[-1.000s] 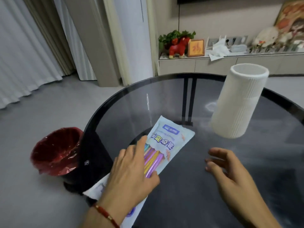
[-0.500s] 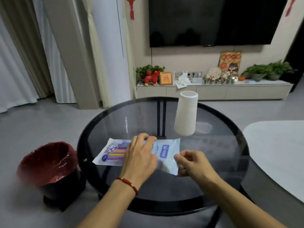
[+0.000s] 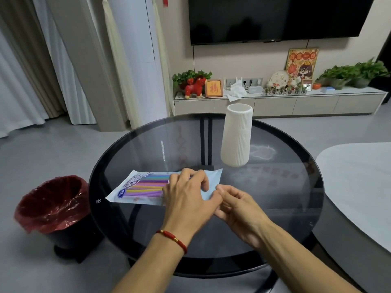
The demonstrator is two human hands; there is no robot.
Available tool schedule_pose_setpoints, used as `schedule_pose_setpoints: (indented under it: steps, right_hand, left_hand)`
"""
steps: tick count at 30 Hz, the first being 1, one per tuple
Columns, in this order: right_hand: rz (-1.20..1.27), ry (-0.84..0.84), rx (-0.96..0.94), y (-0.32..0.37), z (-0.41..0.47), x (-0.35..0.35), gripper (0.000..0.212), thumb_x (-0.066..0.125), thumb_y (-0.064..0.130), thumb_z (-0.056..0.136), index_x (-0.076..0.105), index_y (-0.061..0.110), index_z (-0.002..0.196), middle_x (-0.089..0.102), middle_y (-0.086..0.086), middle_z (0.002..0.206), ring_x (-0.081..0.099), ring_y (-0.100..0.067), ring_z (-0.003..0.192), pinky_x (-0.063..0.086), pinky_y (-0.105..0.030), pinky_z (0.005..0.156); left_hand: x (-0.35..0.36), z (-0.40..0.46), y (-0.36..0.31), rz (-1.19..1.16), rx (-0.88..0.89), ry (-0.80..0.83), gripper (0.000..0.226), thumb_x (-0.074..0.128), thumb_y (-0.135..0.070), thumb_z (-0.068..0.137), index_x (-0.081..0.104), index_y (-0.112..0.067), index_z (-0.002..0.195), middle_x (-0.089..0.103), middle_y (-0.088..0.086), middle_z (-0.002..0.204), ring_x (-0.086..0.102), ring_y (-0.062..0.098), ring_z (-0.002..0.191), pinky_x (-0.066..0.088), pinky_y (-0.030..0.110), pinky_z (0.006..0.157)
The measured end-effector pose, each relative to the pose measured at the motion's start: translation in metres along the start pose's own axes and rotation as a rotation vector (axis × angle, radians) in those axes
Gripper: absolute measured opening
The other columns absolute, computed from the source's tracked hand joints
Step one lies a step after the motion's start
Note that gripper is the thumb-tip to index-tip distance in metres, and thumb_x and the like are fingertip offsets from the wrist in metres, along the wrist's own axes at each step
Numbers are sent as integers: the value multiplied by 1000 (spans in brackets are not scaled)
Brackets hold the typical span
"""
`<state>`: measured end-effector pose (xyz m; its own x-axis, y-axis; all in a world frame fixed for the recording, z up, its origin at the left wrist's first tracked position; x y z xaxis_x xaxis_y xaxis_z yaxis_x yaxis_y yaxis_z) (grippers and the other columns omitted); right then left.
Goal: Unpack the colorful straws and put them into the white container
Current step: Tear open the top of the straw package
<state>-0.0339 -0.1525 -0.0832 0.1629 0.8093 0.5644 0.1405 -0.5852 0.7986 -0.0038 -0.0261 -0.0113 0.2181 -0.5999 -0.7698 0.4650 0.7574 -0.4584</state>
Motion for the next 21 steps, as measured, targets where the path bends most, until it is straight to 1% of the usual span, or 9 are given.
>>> schedule_pose_setpoints:
  steps: [3, 5, 7, 9, 13, 16, 18, 20, 21]
  right_hand:
    - [77, -19, 21, -6, 1, -1, 13, 66, 12, 101, 75, 4, 99, 76, -20, 100, 77, -22, 82, 64, -30, 73]
    - [125, -8, 34, -11, 1, 1, 10, 64, 8, 102, 72, 3, 99, 78, -21, 103, 79, -22, 84, 64, -30, 72]
    - [171, 21, 44, -13, -1, 4, 10, 64, 5, 102, 71, 4, 95, 79, -21, 103, 80, -22, 86, 64, -30, 72]
    - [181, 38, 46, -13, -3, 6, 10, 64, 4, 101, 71, 5, 94, 80, -21, 101, 81, -22, 85, 64, -30, 72]
    - [145, 41, 50, -12, -4, 3, 10, 64, 7, 101, 69, 6, 93, 81, -18, 96, 81, -23, 83, 64, -31, 71]
    - [30, 61, 53, -11, -4, 0, 4, 67, 7, 99, 69, 5, 96, 80, -18, 96, 80, -23, 79, 64, -32, 71]
    - [-117, 59, 34, -9, -2, -2, 9, 63, 5, 100, 70, 1, 98, 80, -17, 95, 78, -20, 77, 63, -30, 70]
    - [-267, 46, -5, -6, -2, -3, 18, 54, 2, 101, 67, -1, 90, 78, -11, 80, 75, -16, 67, 62, -27, 66]
    - [-336, 35, -26, -5, -2, -3, 20, 51, 0, 101, 64, 1, 85, 74, -8, 71, 73, -13, 62, 61, -25, 64]
  left_hand:
    - [2, 0, -2, -5, -23, 1, 32, 59, -57, 73, 47, -28, 73, 51, -13, 90, 44, 18, 91, 37, 38, 76]
    - [2, -1, -3, -20, -58, 2, 31, 64, -53, 74, 48, -26, 70, 51, -13, 90, 43, 18, 93, 31, 35, 75]
    - [1, -4, -3, -85, -106, -15, 30, 69, -46, 72, 49, -24, 67, 51, -12, 90, 43, 17, 95, 28, 31, 75]
    - [-1, -6, -3, -138, -132, -31, 28, 72, -40, 70, 51, -22, 64, 52, -12, 90, 42, 17, 96, 28, 28, 75]
    - [-2, -9, -5, -185, -156, -23, 24, 73, -34, 70, 54, -20, 61, 54, -10, 90, 42, 17, 98, 34, 27, 79]
    - [-2, -11, -5, -174, -170, -3, 25, 73, -35, 70, 55, -20, 59, 54, -10, 91, 41, 16, 98, 34, 26, 78]
    - [-2, -12, -6, -144, -181, 44, 25, 71, -35, 72, 55, -21, 59, 53, -10, 94, 40, 15, 99, 33, 27, 77]
    - [-1, -14, -9, -86, -171, 113, 20, 68, -32, 76, 58, -20, 63, 52, -7, 98, 41, 16, 101, 30, 28, 76]
    - [1, -15, -11, -18, -156, 159, 18, 64, -31, 79, 60, -18, 68, 51, -6, 103, 42, 17, 103, 29, 28, 75]
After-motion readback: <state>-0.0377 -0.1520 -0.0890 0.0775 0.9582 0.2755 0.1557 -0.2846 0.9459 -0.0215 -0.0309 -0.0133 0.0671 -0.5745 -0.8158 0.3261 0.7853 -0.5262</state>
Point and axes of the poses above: each hand's wrist, its own z-axis towards the middle knuckle, its own x-axis out of the palm, y = z × x, the point moved 6 cm from there along z, towards the middle knuckle
